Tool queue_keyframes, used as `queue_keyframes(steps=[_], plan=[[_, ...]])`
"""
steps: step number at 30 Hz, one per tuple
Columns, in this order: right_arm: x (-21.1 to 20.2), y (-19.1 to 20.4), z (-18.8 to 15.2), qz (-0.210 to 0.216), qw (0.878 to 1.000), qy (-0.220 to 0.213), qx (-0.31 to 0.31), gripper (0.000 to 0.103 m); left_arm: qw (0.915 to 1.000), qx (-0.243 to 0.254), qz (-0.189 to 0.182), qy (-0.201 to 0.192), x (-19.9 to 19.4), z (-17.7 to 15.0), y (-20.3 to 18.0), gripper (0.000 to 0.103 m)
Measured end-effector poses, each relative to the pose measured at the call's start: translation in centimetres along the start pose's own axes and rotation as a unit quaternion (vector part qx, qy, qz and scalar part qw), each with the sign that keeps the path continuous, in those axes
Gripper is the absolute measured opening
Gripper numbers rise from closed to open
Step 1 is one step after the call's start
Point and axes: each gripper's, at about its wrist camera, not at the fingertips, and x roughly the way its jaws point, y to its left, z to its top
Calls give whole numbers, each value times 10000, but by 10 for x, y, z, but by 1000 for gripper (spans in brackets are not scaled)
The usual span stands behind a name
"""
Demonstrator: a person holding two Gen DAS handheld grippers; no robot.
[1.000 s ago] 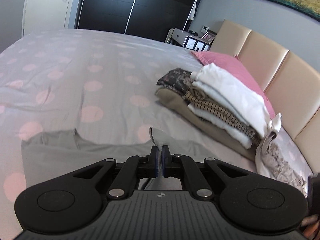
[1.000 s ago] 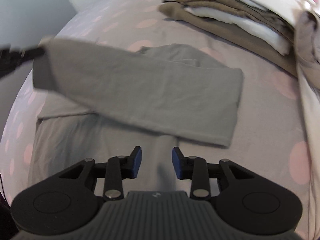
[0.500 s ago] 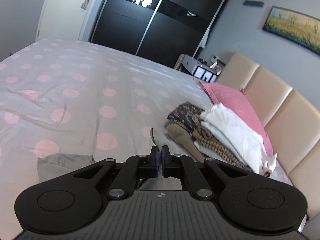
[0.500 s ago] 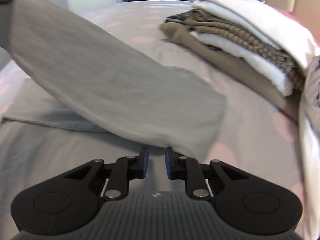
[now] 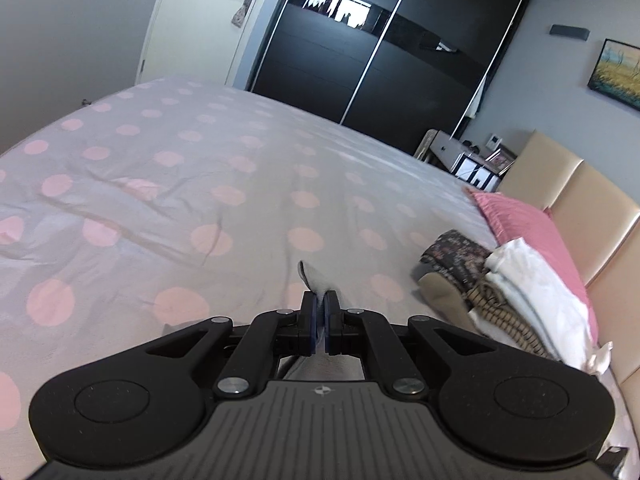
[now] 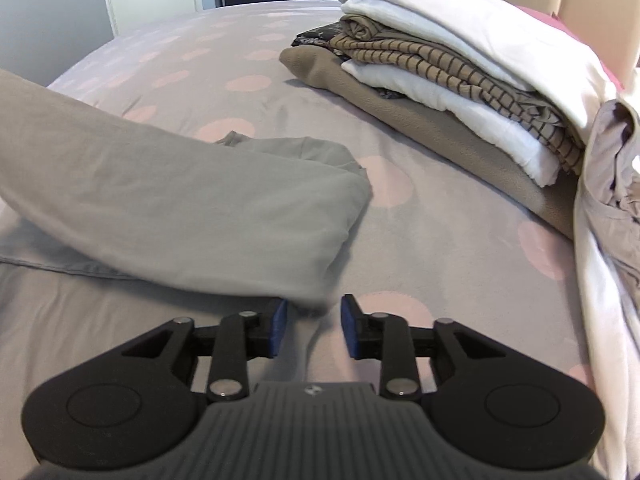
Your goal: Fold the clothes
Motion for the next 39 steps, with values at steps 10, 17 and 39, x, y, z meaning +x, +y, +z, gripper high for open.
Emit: queue_keyframes(steps=[10, 17, 39], plan=[[-8, -22, 9, 529, 9958, 96, 747, 35, 9971, 141, 535, 522, 20, -23, 28, 2], [0, -47, 42, 948, 9760, 163, 1953, 42, 9959, 119, 634, 640, 23, -28, 37, 2], [54, -61, 47, 1147, 9542, 1277, 2452, 9, 9922, -36, 618, 1081, 41, -23, 62, 2]])
